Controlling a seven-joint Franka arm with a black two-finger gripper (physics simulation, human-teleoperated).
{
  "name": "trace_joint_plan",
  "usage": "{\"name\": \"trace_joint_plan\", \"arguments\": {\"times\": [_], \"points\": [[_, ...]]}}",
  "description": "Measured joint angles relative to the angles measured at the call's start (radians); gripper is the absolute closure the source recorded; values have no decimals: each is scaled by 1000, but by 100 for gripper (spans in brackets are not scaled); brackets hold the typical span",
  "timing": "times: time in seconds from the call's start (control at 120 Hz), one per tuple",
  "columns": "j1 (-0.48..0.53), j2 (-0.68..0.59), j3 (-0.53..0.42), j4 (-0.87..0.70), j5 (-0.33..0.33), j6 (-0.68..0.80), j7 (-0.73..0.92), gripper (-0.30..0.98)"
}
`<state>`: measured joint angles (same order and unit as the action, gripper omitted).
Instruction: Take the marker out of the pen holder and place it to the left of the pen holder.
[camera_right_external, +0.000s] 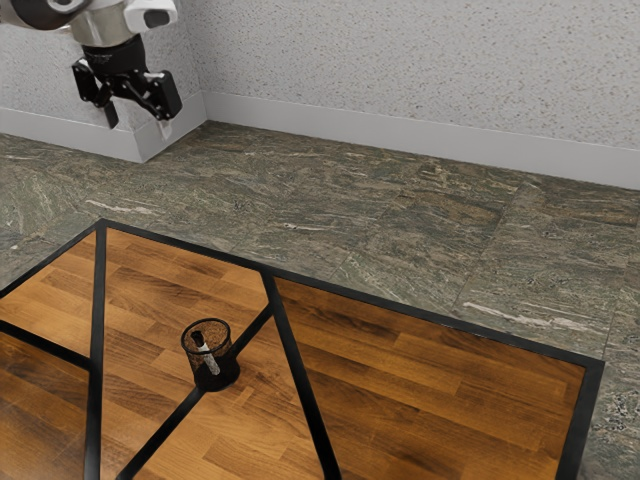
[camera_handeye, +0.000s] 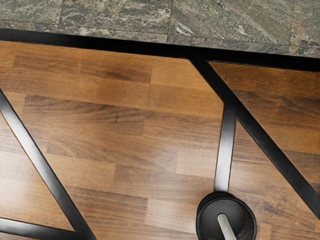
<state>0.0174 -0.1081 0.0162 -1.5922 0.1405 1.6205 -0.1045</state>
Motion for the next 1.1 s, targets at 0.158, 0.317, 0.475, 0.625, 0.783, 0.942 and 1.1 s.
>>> {"name": "trace_joint_plan", "arguments": {"times": [0.158,0.317,0.475,0.625,0.783,0.942,1.1], "points": [[-6,-7,-13,-21,1,18,-18,0],[-2,-17,-7,-222,-7,137,-38,0],[-1,-21,-6,-455,-13,334,-62,0],[6,-29,-6,-613,-69,497,-80,0],[5,-34,-6,-711,-117,602,-105,0],[-2,-49,-8,-782,-153,651,-132,0],[-11,-15,-23,-806,-166,683,-152,0]]}}
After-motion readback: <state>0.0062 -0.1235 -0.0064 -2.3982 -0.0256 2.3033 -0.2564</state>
